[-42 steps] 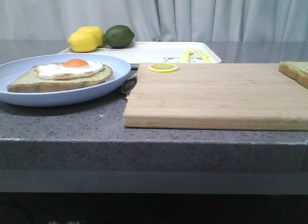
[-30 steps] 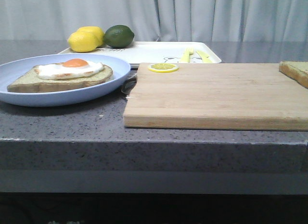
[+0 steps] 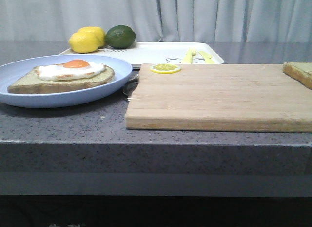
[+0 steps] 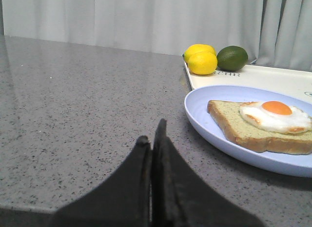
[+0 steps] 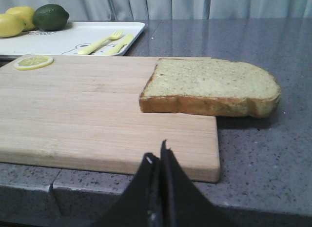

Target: Place bread and move sandwich to tray

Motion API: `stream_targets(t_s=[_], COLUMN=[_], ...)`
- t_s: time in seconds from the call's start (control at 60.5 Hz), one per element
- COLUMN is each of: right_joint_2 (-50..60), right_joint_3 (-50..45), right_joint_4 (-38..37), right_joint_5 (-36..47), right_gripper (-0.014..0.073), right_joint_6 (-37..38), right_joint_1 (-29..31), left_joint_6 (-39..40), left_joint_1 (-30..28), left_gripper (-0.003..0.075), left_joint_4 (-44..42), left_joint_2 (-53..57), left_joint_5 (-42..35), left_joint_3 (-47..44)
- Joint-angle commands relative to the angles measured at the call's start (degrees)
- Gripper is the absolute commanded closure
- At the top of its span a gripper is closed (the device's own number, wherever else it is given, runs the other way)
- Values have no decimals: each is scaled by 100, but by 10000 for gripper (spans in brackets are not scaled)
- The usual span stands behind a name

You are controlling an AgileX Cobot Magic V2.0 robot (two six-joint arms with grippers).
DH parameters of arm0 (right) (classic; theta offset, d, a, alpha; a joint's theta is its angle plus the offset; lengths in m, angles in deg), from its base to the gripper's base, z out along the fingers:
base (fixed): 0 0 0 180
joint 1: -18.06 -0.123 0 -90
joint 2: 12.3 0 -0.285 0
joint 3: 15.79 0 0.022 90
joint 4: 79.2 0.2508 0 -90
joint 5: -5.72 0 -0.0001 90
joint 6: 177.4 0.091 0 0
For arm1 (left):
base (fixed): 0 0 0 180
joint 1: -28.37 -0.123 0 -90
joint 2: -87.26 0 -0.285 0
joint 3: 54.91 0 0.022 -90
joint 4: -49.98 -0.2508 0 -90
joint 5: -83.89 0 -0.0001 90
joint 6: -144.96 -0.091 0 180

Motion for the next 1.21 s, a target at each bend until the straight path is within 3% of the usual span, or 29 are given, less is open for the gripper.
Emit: stream_targets(t_s=[0.0, 0.941, 1.189], right_joint_2=[117, 117, 117], right_joint_3=[21, 21, 180], right_joint_4=[-28, -21, 386], right_joint_5=[444, 460, 532], right_gripper=[676, 676, 676], right_joint_6=[5, 5, 10], right_joint_1=[3, 3, 3], left_joint_6=[43, 43, 43], left_joint_1=[38, 38, 38], left_gripper=[739, 739, 739], left_joint_4=[53, 43, 43], left_joint_2=[124, 124, 124], left_joint_5=[-459, -492, -1236], left_joint_3=[-56, -56, -56])
